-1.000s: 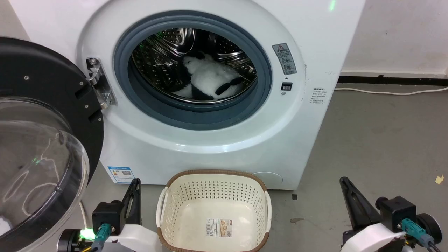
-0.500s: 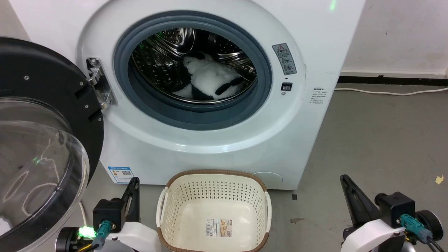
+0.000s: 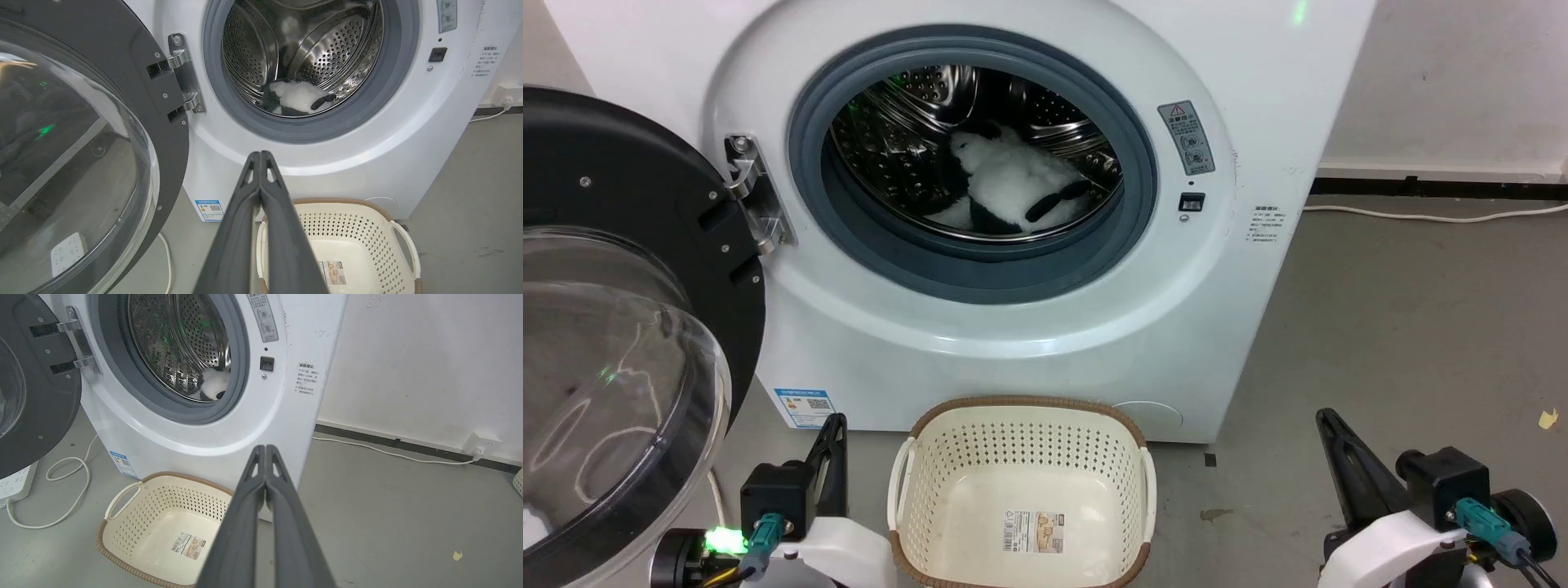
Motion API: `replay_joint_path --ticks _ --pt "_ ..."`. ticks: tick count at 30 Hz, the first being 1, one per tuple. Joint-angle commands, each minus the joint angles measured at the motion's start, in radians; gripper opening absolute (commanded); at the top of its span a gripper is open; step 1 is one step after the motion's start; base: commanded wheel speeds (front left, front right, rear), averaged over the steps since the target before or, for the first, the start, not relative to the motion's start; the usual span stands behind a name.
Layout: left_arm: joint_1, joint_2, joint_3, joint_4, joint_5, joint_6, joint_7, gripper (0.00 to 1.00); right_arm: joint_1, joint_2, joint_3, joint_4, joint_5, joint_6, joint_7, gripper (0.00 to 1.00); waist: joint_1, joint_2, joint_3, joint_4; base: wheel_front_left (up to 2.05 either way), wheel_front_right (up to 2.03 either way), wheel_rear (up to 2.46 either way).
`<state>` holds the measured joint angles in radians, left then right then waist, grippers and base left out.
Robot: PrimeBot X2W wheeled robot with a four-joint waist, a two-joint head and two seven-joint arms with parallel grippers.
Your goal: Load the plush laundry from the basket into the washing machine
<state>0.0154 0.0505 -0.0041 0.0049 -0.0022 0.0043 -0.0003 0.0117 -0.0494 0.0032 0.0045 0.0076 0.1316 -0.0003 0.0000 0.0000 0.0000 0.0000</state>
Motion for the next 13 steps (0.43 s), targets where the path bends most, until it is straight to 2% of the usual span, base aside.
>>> replay_joint_path --ticks 1,13 --pt "-0.015 0.0 0.004 -0.005 0.002 -0.004 0.0 0.0 -0.012 -0.001 -0.003 -0.005 -0.008 -0.001 0.0 0.0 0.0 0.0 0.0 0.0 0.0 0.0 0.0" --pt "-0.015 0.0 0.004 -0.005 0.002 -0.004 0.0 0.0 -0.012 -0.001 -0.003 -0.005 -0.008 -0.001 0.0 0.0 0.0 0.0 0.0 0.0 0.0 0.0 0.0"
